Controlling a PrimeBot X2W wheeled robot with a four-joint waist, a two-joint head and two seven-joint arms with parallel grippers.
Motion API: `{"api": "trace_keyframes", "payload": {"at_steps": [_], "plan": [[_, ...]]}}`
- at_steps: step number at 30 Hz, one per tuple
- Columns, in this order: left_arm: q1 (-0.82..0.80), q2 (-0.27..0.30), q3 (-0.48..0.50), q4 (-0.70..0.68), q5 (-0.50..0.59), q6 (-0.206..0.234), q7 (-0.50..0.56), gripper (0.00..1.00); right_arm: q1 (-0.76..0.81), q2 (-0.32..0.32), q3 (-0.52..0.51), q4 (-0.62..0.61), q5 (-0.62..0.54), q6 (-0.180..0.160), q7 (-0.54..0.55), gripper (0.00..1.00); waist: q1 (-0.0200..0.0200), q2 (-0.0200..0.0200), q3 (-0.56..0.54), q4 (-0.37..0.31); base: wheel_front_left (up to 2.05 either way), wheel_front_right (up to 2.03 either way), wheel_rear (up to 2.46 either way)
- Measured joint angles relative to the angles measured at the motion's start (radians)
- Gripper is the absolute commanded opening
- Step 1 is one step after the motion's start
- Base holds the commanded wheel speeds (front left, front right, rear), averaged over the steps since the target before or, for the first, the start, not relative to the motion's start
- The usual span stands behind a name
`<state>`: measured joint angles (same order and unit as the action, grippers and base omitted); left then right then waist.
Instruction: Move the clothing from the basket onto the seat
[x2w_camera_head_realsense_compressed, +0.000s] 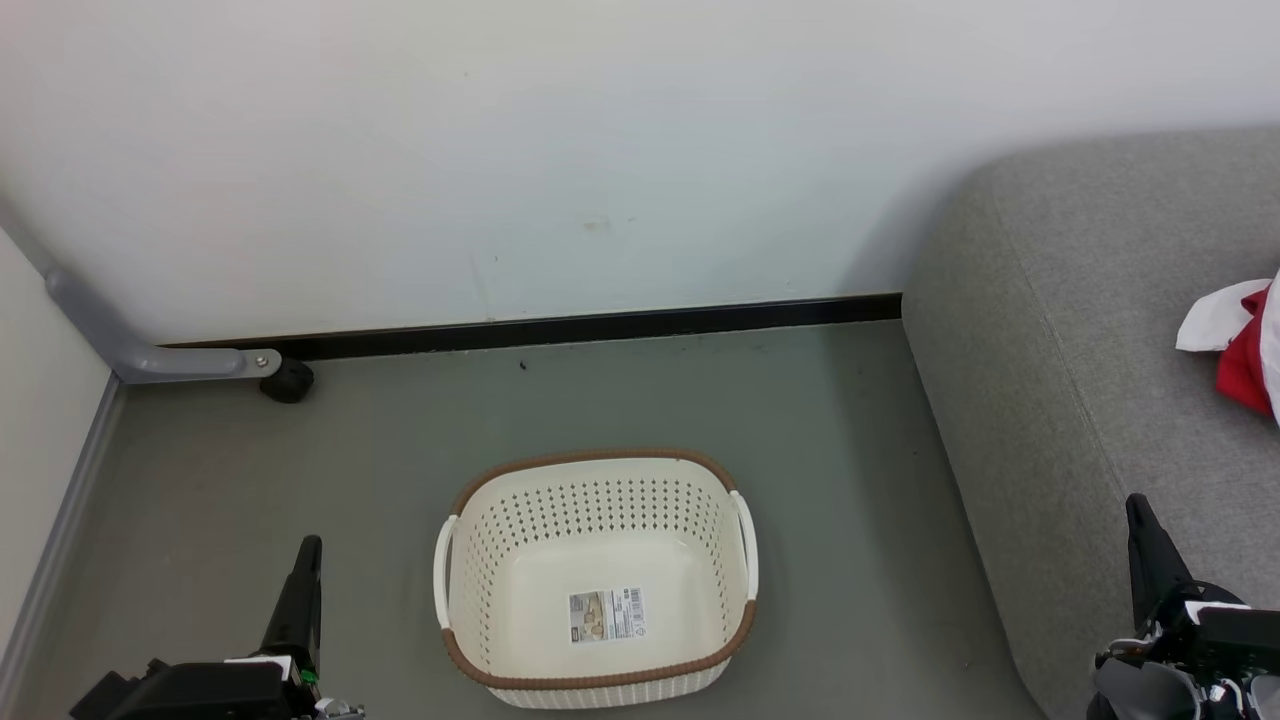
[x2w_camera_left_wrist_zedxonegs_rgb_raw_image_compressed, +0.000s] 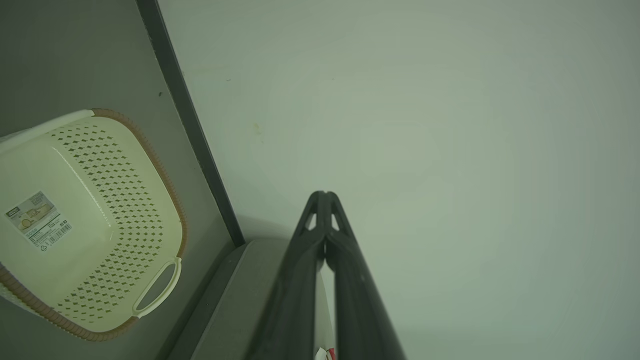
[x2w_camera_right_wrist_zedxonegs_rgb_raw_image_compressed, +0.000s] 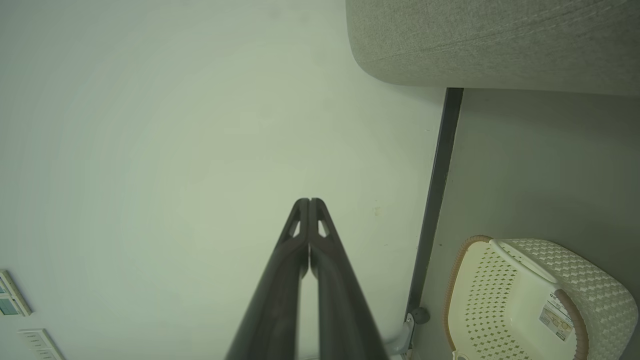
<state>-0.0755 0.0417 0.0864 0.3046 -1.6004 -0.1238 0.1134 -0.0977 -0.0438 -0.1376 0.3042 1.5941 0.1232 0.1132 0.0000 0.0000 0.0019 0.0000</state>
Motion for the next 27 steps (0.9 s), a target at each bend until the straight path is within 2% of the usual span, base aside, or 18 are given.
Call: {"api": "trace_keyframes", "payload": {"at_steps": [27], "plan": [[0.0,0.0,0.0,-0.002,0.0,0.0,0.0,0.0,0.0,0.0,0.0,0.0,0.0,0.0,0.0,0.0,0.0,0.0,0.0,0.0,0.0,0.0,0.0]]}}
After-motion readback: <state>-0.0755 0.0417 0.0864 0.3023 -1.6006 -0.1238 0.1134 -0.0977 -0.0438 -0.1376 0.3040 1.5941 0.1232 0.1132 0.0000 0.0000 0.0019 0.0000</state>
